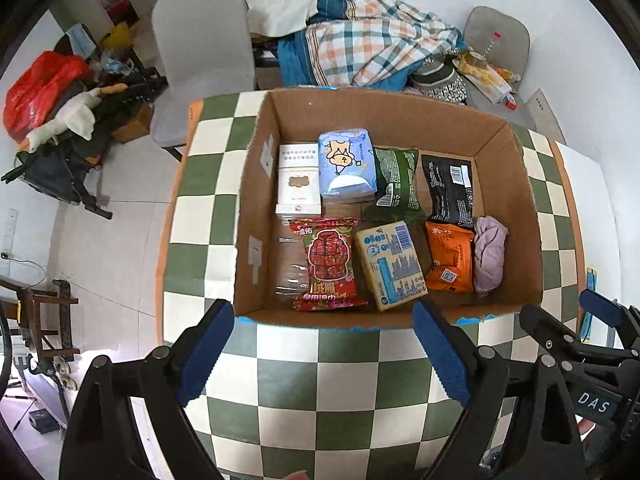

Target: Organize soft objects

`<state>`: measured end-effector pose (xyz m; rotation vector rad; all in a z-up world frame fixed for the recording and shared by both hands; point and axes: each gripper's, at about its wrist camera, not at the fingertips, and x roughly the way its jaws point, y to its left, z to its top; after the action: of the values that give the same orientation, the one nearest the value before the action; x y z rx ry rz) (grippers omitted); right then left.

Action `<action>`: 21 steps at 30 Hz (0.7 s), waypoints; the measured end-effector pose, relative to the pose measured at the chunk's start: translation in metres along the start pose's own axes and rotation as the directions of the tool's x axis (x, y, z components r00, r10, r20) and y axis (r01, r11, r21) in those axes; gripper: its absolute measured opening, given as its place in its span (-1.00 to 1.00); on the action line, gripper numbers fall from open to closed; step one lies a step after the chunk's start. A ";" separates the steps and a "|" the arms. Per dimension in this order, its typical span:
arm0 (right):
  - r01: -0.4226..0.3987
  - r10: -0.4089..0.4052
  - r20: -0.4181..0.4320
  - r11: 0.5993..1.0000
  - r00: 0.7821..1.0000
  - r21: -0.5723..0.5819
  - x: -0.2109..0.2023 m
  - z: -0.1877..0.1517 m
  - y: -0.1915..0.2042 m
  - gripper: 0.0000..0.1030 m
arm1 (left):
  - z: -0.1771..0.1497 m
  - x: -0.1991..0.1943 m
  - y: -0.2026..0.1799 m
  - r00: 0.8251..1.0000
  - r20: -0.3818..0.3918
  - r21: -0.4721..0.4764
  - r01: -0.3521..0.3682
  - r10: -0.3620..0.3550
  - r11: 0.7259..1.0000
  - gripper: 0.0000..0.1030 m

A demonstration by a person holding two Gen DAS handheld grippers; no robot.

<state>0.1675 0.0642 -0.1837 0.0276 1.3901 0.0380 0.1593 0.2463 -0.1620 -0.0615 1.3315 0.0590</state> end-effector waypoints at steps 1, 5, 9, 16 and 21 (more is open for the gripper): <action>0.006 -0.006 0.009 1.000 1.000 -0.003 -0.003 -0.002 -0.001 1.00 | -0.003 -0.003 0.000 1.000 0.009 -0.001 -0.002 0.002 1.000 0.77; 0.012 -0.012 0.030 1.000 0.999 0.002 -0.010 -0.010 -0.008 1.00 | -0.011 -0.006 -0.002 1.000 0.022 -0.010 -0.013 0.013 1.000 0.77; 0.009 -0.009 0.031 1.000 0.999 0.002 -0.013 -0.013 -0.011 1.00 | -0.013 -0.004 -0.003 1.000 0.019 -0.021 -0.012 0.012 1.000 0.77; -0.005 0.006 0.056 1.000 0.998 -0.002 -0.030 -0.018 -0.015 1.00 | -0.018 -0.031 -0.008 0.998 0.057 -0.008 -0.036 0.036 0.999 0.77; -0.034 0.034 0.098 0.999 0.995 -0.002 -0.074 -0.026 -0.018 1.00 | -0.030 -0.077 -0.015 0.995 0.095 0.009 -0.031 0.030 0.999 0.77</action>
<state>0.1286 0.0431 -0.1160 0.0525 1.2912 0.0648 0.1132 0.2288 -0.0937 -0.0297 1.2376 0.0798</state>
